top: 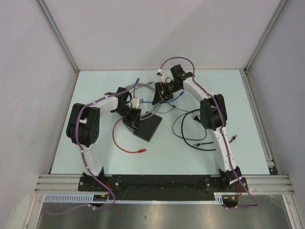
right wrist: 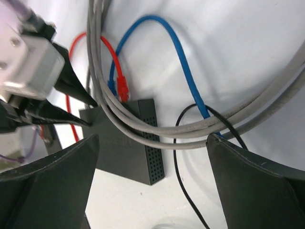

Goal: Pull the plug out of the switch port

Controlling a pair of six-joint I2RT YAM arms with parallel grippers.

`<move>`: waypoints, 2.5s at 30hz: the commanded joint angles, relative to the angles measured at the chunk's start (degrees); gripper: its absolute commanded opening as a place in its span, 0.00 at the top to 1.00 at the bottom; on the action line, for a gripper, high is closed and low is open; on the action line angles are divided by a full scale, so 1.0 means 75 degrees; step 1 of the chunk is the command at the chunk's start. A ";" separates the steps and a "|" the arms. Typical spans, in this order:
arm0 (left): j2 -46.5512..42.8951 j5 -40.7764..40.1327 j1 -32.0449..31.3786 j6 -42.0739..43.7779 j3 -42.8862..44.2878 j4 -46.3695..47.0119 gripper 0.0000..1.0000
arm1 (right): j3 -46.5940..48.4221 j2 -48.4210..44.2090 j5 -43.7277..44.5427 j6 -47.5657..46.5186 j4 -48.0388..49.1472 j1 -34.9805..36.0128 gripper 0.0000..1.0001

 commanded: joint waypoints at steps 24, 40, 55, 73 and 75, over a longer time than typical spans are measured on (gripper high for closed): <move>-0.1834 -0.0679 0.0377 0.0347 -0.0261 -0.0596 0.57 | -0.0024 -0.1381 0.0940 -0.0663 0.0322 -0.0305 0.02; -0.1038 -0.1608 0.1056 0.0429 -0.0074 -0.0760 0.53 | -0.2510 -0.2648 0.2359 -0.1661 -0.0511 0.0867 0.18; -0.0698 0.1765 0.1444 -0.0756 -0.0965 0.0492 0.60 | -0.1562 -0.2438 0.2593 -0.2176 -0.1940 0.0821 0.23; 0.0110 0.2517 0.0238 -0.0264 -0.0510 0.0142 0.64 | -0.1912 -0.2753 0.2781 -0.2129 -0.1741 0.0762 0.21; 0.0192 0.2634 0.0062 -0.0159 -0.0310 0.0013 0.64 | -0.1971 -0.2789 0.2816 -0.2164 -0.1753 0.0669 0.21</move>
